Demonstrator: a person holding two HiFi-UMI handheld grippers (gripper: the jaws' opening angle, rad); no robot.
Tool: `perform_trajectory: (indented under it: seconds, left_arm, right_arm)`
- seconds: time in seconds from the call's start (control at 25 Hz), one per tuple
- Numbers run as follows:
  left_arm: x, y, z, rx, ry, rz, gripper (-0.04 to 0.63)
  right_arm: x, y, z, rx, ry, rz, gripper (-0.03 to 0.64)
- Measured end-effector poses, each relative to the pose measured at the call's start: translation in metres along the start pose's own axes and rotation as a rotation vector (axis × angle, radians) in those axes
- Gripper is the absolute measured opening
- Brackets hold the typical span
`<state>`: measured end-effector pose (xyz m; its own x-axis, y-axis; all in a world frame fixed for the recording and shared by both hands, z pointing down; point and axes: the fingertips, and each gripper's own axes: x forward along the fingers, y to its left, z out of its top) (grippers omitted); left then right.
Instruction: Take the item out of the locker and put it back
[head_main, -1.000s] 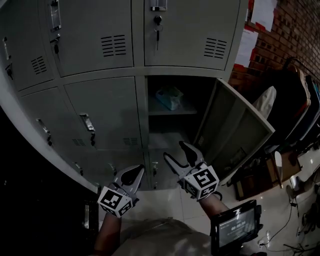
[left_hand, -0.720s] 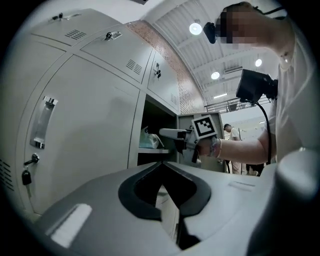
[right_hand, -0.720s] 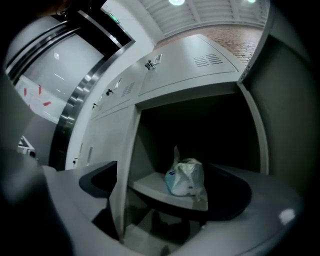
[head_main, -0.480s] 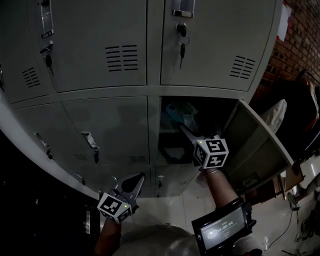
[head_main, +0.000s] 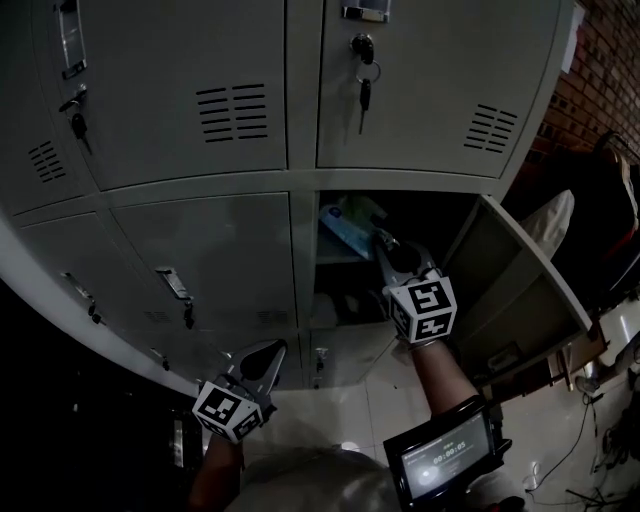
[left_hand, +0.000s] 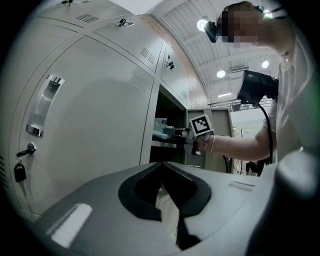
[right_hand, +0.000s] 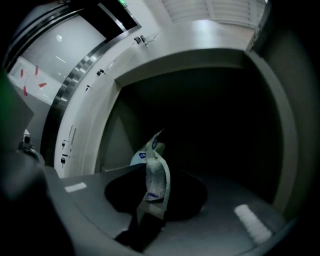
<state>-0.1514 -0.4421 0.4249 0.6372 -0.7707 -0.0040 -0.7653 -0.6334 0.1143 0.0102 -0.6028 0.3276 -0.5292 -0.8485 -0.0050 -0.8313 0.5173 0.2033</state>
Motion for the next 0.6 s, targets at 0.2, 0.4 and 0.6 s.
perform_trajectory:
  seconds: [0.2,0.4,0.6]
  left_arm:
    - [0.002,-0.014,0.012,0.008,-0.024,-0.039,0.002]
    - [-0.011,-0.032,0.014,0.003,-0.044,-0.087,0.002]
    - [-0.035,-0.059,0.005,0.004,-0.029,-0.102,0.002]
  right_arm:
    - [-0.051,0.014,0.024,-0.041,-0.082,-0.021,0.018]
    - [-0.102,0.045,0.028,-0.017,-0.126,-0.008,0.014]
    - [-0.147,0.075,0.019,-0.004,-0.12,-0.01,0.014]
